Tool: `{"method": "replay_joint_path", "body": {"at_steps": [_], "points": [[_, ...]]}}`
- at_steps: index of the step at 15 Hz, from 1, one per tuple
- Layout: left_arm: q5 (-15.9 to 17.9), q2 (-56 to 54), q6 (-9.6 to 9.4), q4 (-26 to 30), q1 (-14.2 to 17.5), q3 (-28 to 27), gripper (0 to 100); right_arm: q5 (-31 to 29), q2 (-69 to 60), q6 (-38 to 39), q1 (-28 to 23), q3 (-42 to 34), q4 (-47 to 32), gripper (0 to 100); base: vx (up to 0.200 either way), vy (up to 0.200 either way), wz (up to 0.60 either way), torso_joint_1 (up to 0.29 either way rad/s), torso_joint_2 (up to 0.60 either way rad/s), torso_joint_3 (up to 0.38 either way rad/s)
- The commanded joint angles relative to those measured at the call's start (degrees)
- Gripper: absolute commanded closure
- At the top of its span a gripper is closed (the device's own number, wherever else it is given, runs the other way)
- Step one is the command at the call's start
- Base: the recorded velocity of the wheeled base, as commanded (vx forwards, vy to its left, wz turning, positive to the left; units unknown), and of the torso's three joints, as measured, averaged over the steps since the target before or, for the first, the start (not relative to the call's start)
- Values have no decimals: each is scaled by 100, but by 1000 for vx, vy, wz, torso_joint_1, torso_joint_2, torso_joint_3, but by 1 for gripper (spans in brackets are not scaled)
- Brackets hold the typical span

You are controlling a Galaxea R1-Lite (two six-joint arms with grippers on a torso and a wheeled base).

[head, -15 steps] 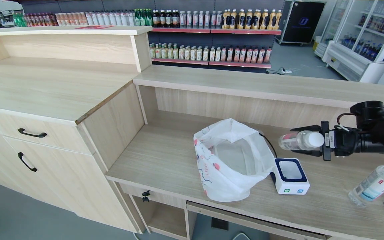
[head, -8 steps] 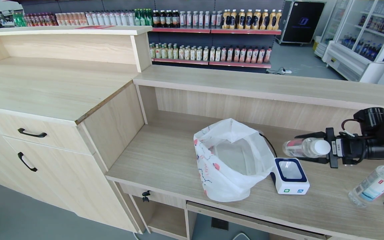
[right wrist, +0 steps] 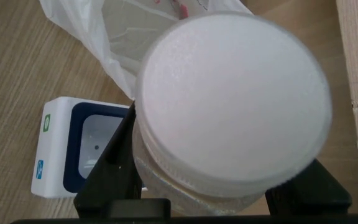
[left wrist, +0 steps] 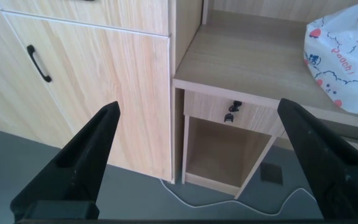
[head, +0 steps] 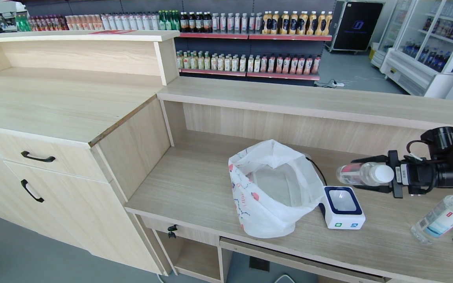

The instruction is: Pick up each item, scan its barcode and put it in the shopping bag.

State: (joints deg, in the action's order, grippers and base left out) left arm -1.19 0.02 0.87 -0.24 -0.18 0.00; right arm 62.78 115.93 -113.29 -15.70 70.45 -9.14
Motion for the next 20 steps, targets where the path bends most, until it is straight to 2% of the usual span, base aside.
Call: {"method": "replay_joint_path", "body": {"at_steps": [1, 16, 20], "points": [[-4, -2, 1, -2, 1, 0, 0, 32, 8, -97, 6, 65, -158, 100, 0, 0, 0, 0, 0, 0], [-4, -2, 1, -2, 1, 0, 0, 226, -308, -879, -109, 268, -1344, 100, 0, 0, 0, 0, 0, 0], [-4, -2, 1, -2, 1, 0, 0, 226, -255, -1442, -153, 276, -1722, 100, 0, 0, 0, 0, 0, 0]]}}
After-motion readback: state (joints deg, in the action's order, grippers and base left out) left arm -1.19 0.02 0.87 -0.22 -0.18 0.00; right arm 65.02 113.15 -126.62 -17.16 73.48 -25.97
